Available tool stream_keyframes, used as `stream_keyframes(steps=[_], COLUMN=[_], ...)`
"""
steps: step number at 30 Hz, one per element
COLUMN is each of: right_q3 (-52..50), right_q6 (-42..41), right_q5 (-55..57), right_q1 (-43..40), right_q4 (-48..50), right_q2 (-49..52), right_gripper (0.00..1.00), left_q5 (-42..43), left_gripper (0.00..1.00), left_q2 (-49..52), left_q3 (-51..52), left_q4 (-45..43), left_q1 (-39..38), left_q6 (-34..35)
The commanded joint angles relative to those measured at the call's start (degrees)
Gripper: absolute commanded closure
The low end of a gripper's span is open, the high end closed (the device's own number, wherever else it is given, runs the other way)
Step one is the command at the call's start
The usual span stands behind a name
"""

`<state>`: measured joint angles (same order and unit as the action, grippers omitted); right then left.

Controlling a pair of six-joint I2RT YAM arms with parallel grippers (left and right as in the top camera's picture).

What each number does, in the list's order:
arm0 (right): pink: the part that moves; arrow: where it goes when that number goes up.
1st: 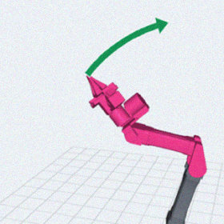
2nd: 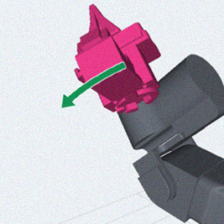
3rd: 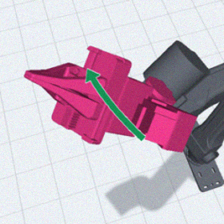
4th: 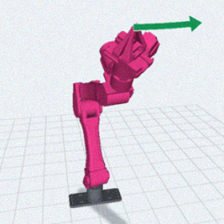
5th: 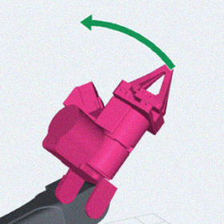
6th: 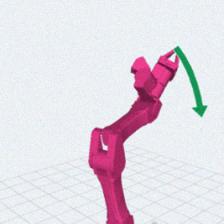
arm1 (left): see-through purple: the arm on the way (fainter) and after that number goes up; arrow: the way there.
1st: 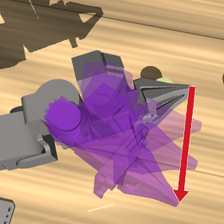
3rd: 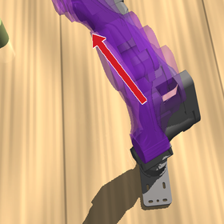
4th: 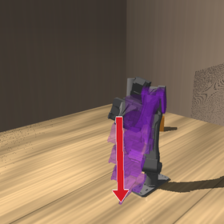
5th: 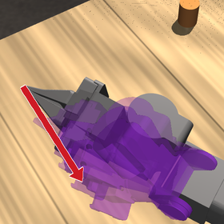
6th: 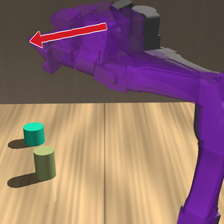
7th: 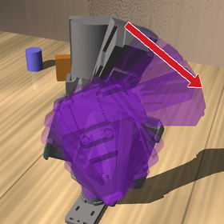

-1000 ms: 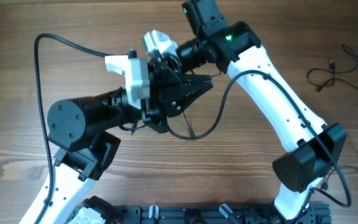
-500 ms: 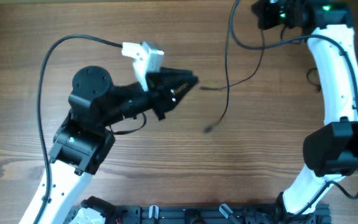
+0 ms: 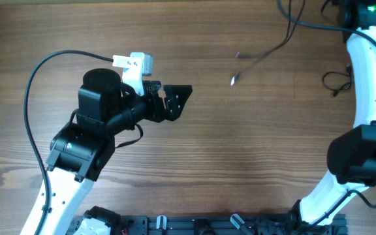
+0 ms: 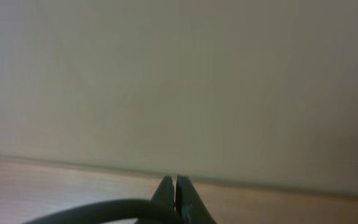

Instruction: Untangle cables

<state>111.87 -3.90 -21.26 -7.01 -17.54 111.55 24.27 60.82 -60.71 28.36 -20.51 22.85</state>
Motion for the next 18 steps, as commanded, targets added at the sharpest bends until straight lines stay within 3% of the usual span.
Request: stream_keyframes(steps=[1,4,9,17,18], right_q3=[0.96,0.94,0.92,0.13,0.13], right_q6=[-3.69,1.77,8.59,7.15,6.29], right_q5=[1.55,6.71,11.69,17.03,17.00], right_q1=[-1.36,-1.31,-1.36,-1.66,-1.66], right_q4=[7.26,7.10,-1.18,-12.33,-13.35], right_q2=[0.31,0.63,3.54,17.70,19.37], right_gripper=[0.96,0.96,0.96,0.96,0.88], left_q5=[-0.81,-0.79,-0.79,-0.81,-0.79], left_gripper=[0.00,0.00,0.00,0.00,0.00], left_q2=[-0.31,-0.26,-0.26,-0.26,-0.26], left_q3=[-0.04,-0.04,-0.04,-0.04,-0.04], left_q4=[0.85,2.08,2.78,2.78,2.78], left_q1=[0.17,0.17,0.17,0.17,0.17], left_q6=[-0.52,-0.52,-0.52,-0.52,-0.52])
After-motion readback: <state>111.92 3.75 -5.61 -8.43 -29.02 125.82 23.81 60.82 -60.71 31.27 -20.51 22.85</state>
